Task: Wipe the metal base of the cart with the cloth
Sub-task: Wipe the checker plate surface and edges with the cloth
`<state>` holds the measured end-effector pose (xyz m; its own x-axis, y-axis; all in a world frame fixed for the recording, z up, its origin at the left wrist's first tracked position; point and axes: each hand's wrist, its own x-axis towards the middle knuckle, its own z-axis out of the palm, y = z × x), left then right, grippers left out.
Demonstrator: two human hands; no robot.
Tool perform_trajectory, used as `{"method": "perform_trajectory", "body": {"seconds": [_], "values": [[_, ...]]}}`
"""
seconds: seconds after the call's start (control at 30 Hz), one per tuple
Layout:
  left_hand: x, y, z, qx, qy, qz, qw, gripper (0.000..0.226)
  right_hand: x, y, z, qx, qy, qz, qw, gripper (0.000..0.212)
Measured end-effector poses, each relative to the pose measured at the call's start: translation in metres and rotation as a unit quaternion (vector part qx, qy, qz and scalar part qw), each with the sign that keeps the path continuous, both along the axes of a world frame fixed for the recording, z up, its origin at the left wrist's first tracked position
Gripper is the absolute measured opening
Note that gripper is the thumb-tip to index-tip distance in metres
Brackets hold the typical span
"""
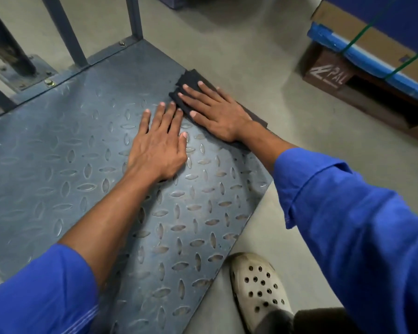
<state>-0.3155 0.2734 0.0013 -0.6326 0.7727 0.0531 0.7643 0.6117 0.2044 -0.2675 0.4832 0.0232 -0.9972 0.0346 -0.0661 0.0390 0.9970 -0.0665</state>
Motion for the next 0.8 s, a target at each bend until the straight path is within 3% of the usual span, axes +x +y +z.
{"method": "perform_trajectory", "body": {"seconds": [0.2,0.33,0.8], "values": [[0.016,-0.004,0.003,0.004,-0.021,-0.001,1.0,0.065,0.073,0.016,-0.001,-0.014,0.017,-0.061,0.998,0.054],[0.039,-0.007,0.002,0.005,-0.031,-0.006,0.999,0.066,0.077,0.018,-0.002,-0.031,0.019,-0.077,0.996,0.054],[0.045,-0.004,-0.006,0.007,-0.014,-0.021,1.0,0.071,-0.057,0.024,-0.005,-0.083,-0.002,0.006,0.996,0.064]]}}
